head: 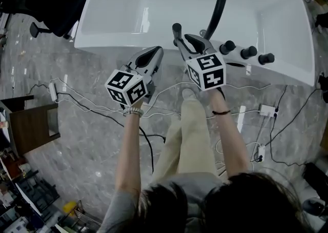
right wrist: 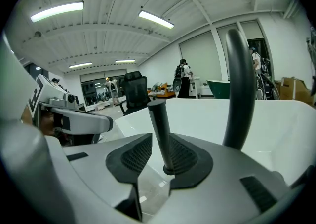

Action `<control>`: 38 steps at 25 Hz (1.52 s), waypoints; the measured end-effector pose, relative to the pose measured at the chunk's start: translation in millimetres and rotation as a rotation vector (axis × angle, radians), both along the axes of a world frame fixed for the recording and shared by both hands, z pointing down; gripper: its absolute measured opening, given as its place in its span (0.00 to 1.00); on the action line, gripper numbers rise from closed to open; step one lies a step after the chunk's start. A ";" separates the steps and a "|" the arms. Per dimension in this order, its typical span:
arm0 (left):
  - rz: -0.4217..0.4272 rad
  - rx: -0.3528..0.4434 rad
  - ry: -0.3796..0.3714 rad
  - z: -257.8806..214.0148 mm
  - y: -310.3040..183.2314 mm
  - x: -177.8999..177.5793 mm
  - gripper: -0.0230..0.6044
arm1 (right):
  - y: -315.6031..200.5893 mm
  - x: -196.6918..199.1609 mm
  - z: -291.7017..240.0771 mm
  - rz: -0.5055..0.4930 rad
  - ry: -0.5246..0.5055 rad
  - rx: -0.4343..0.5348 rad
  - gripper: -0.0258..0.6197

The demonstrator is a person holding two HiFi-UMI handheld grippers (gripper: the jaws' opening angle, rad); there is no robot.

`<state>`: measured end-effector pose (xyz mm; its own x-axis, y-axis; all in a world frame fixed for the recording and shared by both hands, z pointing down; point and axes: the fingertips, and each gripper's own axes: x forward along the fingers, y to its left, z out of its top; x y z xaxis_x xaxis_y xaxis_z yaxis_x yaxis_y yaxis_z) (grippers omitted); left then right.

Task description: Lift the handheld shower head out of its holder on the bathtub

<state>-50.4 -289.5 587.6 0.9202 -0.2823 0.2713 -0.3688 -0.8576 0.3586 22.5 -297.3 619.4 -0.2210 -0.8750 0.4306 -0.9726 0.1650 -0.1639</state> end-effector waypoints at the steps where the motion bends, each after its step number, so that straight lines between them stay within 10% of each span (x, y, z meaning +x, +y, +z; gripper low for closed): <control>1: 0.004 -0.004 -0.002 3.8 -0.8 0.0 0.04 | -2.6 0.9 4.3 -0.003 0.002 -0.005 0.18; 38: 0.000 -0.126 -0.011 69.3 -13.9 -2.9 0.04 | -46.4 -3.5 79.1 -0.005 0.032 -0.131 0.27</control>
